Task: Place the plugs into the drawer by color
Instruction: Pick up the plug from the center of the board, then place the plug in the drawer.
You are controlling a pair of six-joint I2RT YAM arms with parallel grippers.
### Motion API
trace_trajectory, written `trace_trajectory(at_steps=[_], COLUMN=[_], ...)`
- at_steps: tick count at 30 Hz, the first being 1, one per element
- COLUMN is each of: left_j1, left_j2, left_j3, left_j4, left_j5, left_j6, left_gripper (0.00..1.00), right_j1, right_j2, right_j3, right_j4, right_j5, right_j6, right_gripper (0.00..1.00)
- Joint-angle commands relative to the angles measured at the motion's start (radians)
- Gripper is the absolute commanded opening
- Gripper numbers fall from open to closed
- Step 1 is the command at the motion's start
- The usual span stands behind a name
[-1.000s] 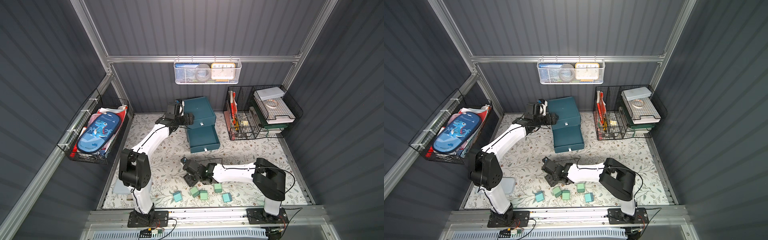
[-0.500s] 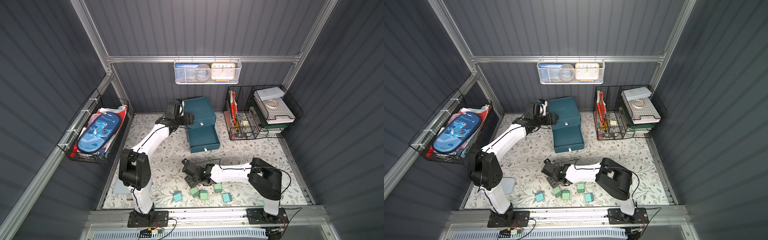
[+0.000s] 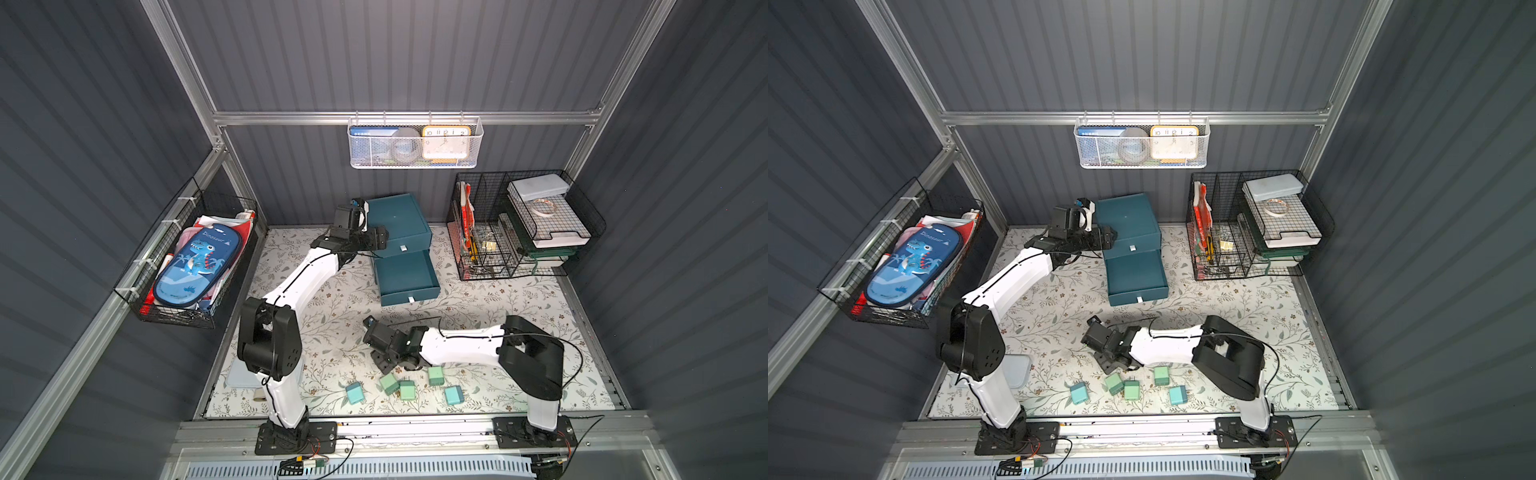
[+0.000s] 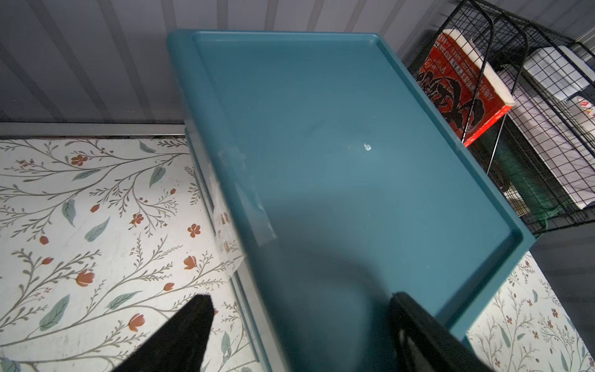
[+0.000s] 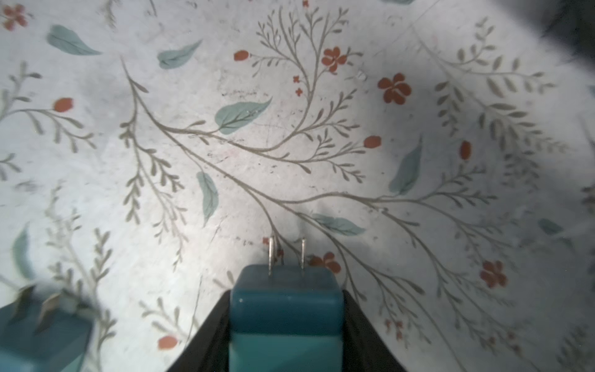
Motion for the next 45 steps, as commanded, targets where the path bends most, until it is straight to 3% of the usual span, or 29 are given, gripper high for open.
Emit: trace_trajectory(at_steps=[1,5,9,19,25,45], left_j1=[-0.007,-0.008,-0.007,-0.008,-0.008,-0.008], left_j2=[0.009,0.012,0.012,-0.001,0.005,0.011], left_j3=[-0.022,-0.019,-0.024,-0.030,-0.027,-0.022], left_j4=[-0.080,-0.076,-0.070,-0.058,-0.063,-0.069], left_j5=[-0.006,-0.009,-0.009,-0.016,-0.016,-0.013], left_j6=[0.021,0.023,0.022,0.016,0.018,0.026], left_gripper=[0.90,0.90,0.90,0.90,0.90,0.90], right_j1=[-0.029,-0.103,-0.245,-0.495,-0.537,-0.542], right_j2=[-0.148,-0.254,-0.304,-0.132,-0.033,0.099], right_j3=[0.066,0.090,0.118,0.242,0.323,0.404], right_j4=[-0.067,-0.092,-0.106,-0.097,-0.142,-0.236], right_j5=[0.017,0.042,0.066,-0.052,-0.069,-0.042], right_j6=[0.016,-0.001,-0.050,-0.142,-0.182,-0.186], right_gripper=[0.31,0.30,0.29,0.29,0.30,0.41])
